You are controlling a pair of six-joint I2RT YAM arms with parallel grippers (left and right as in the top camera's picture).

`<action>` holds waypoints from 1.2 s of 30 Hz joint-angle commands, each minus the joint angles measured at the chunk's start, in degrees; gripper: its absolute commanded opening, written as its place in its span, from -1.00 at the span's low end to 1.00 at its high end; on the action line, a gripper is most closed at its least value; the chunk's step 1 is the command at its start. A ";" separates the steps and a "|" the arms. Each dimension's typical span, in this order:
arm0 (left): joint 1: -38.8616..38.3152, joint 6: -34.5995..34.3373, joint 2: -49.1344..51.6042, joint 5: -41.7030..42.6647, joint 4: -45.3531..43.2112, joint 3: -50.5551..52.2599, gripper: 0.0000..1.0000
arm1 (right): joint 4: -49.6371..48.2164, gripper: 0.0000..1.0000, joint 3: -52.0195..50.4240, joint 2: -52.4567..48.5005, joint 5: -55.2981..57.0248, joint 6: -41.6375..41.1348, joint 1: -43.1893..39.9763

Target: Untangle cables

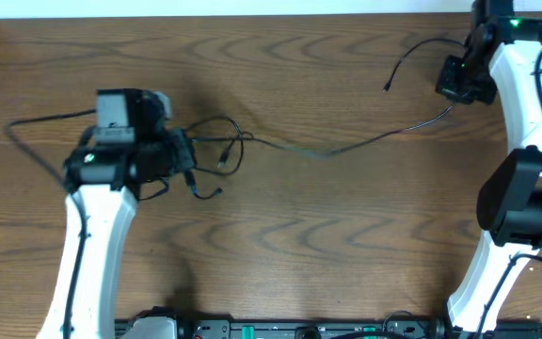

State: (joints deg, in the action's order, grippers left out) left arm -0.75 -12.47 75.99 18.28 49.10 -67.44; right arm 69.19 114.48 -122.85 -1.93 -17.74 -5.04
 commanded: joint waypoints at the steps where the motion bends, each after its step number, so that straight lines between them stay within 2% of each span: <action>1: -3.28 9.22 2.73 2.03 0.39 -0.55 -0.43 | -0.17 -0.98 0.02 3.82 -6.91 3.21 -0.35; 4: -6.10 12.11 3.76 1.97 -0.48 -0.55 -0.21 | 0.61 -0.98 0.02 3.93 -7.10 3.15 -0.87; 11: -6.71 12.90 2.84 1.77 -2.45 -0.57 -0.21 | 1.09 -0.98 0.02 4.07 -8.50 1.86 -2.54; 13: -6.71 12.90 2.84 1.77 -3.21 -0.57 -0.44 | 0.52 -0.98 0.42 4.70 -10.60 1.97 -3.06; 15: -6.67 12.87 2.84 1.70 -4.20 -0.57 -0.81 | 0.42 -0.99 1.86 5.68 -13.42 2.23 -3.56; 16: -6.67 12.87 2.84 1.53 -4.81 -0.57 -0.85 | 0.35 -0.98 3.34 6.51 -15.30 2.80 -4.00; 19: -6.67 12.57 2.84 1.22 -6.36 -0.57 -0.85 | -0.31 -0.98 10.67 10.71 -16.65 1.18 -6.80; 26: -6.67 7.41 2.89 -7.41 -6.12 -0.57 -0.86 | -3.34 -0.98 22.51 18.29 -14.19 -6.19 -15.02; 36: -6.67 7.45 3.15 -7.41 -6.36 -0.55 -0.85 | -9.14 -0.98 24.48 22.18 -9.97 -10.08 -26.95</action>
State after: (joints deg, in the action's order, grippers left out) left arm -7.51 -4.51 79.81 11.79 42.98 -67.44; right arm 59.59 139.83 -97.86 -14.85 -25.43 -29.39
